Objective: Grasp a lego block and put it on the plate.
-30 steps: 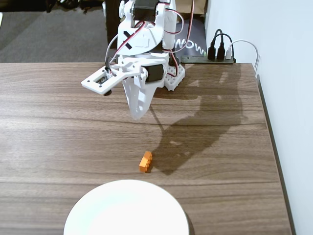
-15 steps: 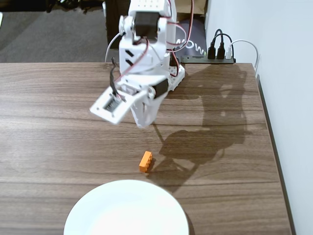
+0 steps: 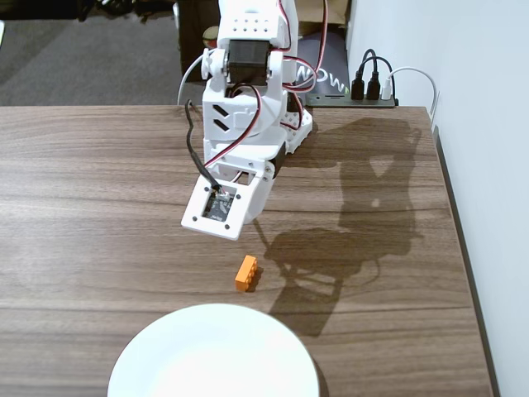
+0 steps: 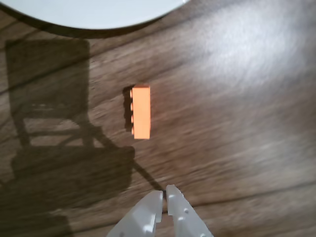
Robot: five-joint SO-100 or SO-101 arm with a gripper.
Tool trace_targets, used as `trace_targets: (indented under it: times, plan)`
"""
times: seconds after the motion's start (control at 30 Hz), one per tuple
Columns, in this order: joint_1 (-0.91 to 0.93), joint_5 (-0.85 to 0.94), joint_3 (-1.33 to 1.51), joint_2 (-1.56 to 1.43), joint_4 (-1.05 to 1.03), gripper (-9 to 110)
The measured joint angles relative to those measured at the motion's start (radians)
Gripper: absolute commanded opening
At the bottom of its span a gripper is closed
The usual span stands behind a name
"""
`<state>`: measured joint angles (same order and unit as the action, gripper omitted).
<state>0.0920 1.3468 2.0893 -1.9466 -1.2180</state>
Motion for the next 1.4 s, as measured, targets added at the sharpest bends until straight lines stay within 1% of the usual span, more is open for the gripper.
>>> trace_targets:
  times: [0.33,0.37,0.43,0.57,0.6,0.63,0.73,0.83,0.97,1.4]
  plan:
    - [0.023,0.089,-0.087,0.121,0.000,1]
    - [0.023,0.097,-0.094,0.137,0.000,3]
    - [0.028,0.107,-0.106,0.161,0.000,15]
    - [0.015,0.112,-0.121,0.201,-0.021,27]
    - [0.012,0.112,-0.126,0.210,-0.031,33]
    - [0.009,0.112,-0.126,0.210,-0.034,34]
    - [0.009,0.123,-0.130,0.216,-0.041,46]
    - [0.011,0.127,-0.133,0.227,-0.048,52]
    - [0.023,0.126,-0.140,0.236,-0.041,52]
    - [0.081,0.126,-0.166,0.331,0.075,52]
